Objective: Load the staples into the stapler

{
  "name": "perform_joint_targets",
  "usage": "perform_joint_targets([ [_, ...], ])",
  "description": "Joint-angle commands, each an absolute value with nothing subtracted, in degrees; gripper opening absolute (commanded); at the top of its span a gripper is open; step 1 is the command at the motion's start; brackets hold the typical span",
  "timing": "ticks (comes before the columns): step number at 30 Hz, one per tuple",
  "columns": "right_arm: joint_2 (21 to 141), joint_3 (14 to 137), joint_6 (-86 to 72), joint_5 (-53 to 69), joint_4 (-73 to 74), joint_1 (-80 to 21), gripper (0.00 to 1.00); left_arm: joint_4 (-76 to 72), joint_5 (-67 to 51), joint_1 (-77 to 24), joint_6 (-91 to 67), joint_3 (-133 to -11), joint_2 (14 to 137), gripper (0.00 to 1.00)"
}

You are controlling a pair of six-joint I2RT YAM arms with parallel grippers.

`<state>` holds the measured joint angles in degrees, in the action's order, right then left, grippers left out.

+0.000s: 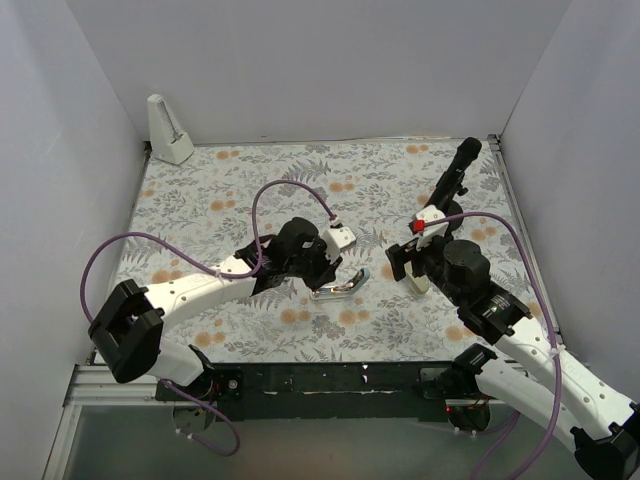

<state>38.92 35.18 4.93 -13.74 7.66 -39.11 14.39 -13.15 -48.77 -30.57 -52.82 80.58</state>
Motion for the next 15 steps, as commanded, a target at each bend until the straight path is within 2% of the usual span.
perform_joint_targets([
  [1,38.06,36.56,5.19,-14.50,6.68,-39.20,0.96,13.62,-13.53,-49.13,-25.84,-51.77,80.16,0.07],
  [15,37.88,36.04,5.18,-15.21,6.59,-39.11,0.96,13.27,-14.50,-49.31,-22.50,-50.01,83.40,0.05],
])
